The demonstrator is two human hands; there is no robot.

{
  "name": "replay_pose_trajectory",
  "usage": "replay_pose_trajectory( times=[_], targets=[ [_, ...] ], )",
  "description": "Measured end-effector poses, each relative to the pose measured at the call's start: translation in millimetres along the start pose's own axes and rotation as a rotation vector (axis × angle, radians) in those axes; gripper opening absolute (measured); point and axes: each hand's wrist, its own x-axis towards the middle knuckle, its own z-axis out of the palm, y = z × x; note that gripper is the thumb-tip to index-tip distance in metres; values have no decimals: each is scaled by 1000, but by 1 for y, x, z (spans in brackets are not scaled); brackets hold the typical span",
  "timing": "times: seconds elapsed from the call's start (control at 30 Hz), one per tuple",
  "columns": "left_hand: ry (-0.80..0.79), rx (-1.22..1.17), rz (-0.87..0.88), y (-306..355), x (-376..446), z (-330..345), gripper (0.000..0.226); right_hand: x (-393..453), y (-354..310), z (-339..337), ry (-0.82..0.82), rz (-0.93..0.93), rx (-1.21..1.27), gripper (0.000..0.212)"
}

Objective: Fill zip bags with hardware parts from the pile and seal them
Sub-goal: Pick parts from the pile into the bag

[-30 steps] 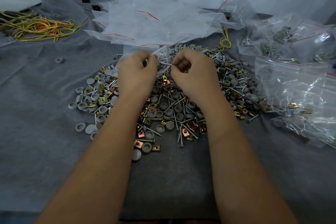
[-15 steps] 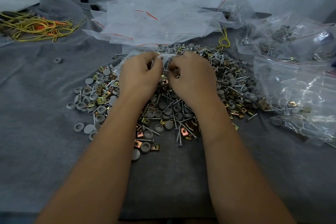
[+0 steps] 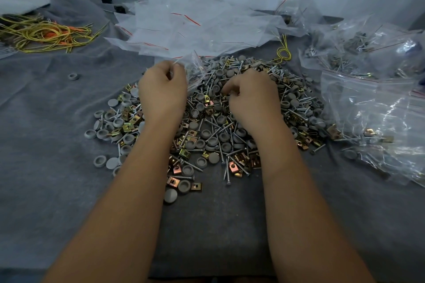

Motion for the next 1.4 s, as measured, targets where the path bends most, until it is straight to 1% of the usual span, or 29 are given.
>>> replay_pose_trajectory(
  times=[0.1,0.23,0.33,0.47,0.67,0.77,0.97,1.2,1.33,1.4],
  targets=[
    [2,-5,-3,0,0,0,34,-1,-2,1,-66,-55,-68,31],
    [-3,5,5,-1,1,1,34,-1,-1,4,-89,-89,-146,27],
    [-2,9,2,-2,2,1,34,-2,0,6,-94,-72,-209,26],
    [-5,12,2,-2,1,2,32,-5,2,6,-89,-24,-213,30],
    [-8,24,6,-2,1,2,31,-5,2,-1,-254,0,-163,31],
    [-11,27,5,-3,1,3,31,-5,2,-3,-294,1,-155,32],
    [-22,31,12,-4,1,3,30,-5,3,-1,-213,7,-152,22],
    [-35,12,-5,-4,2,4,32,-4,2,0,-87,-54,-191,15],
    [-31,26,-14,-5,1,5,30,-1,3,1,39,-87,-174,12],
    [-28,22,-16,-5,1,5,29,0,1,0,133,-82,-64,11]
  ],
)
